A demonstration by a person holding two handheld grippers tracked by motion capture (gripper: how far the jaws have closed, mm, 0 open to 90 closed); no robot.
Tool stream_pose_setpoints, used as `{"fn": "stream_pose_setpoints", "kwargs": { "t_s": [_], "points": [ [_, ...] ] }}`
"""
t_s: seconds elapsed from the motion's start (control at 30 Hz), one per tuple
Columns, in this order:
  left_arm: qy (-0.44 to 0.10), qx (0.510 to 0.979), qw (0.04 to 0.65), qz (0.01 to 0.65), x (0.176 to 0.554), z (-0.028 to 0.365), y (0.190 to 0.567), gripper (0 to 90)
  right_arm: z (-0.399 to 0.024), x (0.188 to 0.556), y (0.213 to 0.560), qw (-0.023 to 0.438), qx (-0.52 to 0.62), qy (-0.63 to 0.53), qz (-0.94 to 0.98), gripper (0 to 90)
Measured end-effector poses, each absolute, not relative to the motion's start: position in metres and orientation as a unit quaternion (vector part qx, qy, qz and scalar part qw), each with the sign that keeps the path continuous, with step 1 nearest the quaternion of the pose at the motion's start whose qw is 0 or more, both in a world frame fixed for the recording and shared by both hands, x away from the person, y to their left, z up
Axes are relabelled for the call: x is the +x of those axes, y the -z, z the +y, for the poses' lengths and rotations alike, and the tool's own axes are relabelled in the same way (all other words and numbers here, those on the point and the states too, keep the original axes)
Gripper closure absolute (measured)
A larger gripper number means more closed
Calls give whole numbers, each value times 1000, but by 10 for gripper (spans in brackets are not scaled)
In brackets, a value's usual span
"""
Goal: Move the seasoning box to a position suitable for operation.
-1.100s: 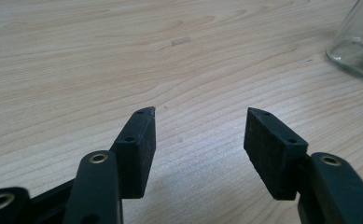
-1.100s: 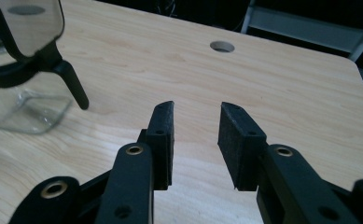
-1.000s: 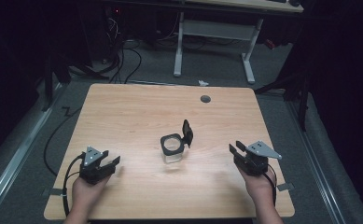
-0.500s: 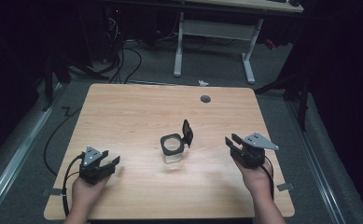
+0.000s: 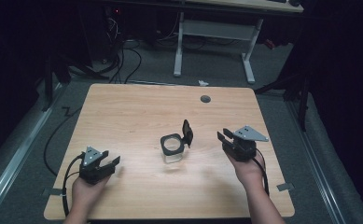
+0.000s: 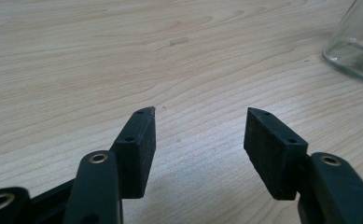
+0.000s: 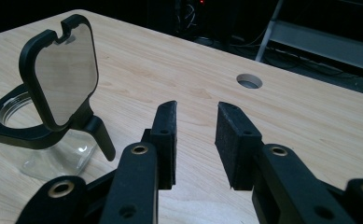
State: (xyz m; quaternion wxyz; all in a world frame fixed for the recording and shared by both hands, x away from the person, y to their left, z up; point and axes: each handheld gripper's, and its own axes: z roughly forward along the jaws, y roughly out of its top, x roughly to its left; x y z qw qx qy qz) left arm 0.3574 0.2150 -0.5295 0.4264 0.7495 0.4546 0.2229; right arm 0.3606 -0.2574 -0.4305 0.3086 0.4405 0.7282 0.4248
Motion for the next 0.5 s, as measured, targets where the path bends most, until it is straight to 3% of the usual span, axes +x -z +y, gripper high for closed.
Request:
{"fn": "stream_pose_setpoints", "kwargs": {
  "t_s": [0.5],
  "points": [
    [-221, 751, 428, 452, 357, 215, 529, 442, -232, 375, 428, 295, 417, -430, 744, 736]
  ]
}}
